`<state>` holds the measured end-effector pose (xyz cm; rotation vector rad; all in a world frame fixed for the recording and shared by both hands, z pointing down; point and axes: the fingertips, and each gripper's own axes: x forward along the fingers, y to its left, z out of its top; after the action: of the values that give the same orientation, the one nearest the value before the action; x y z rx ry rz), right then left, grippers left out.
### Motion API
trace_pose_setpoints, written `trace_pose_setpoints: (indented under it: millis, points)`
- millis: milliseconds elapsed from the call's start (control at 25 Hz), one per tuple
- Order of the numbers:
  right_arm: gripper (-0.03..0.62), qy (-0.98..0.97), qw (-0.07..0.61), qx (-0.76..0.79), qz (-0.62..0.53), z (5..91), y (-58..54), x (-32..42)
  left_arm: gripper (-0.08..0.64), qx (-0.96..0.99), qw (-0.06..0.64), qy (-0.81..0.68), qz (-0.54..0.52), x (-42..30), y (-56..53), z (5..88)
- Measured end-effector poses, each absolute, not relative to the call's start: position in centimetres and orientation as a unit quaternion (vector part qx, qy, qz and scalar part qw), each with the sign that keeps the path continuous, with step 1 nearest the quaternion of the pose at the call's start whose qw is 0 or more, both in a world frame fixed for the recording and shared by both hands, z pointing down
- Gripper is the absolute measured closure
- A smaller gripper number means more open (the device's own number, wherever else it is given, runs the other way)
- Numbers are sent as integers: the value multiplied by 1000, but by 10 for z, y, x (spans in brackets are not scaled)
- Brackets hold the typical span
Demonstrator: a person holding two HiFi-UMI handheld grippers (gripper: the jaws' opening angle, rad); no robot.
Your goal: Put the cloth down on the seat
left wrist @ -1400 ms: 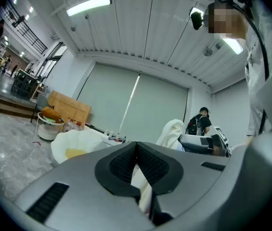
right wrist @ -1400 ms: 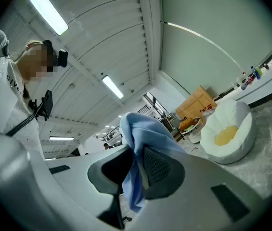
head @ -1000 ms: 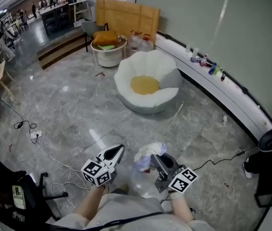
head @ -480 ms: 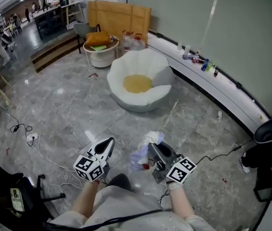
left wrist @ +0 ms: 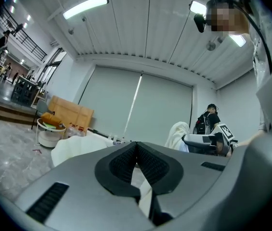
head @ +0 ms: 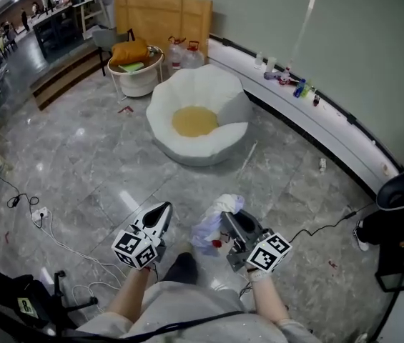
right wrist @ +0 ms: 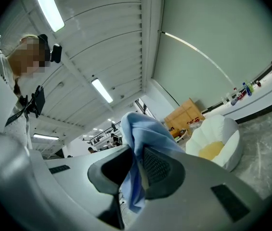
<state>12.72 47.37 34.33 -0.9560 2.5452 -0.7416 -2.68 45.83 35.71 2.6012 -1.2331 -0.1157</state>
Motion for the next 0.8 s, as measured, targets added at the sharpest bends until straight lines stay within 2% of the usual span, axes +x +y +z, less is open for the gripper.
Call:
trace_pose_setpoints:
  millis: [480,800]
  points:
    - [512,880,174,-358,-258,343,300,108,546,909,133,-393,-40,-46,271,355]
    - [512,875,199,-357,-259,341,222,89,546,903,139,-404,-49,-80,198,363]
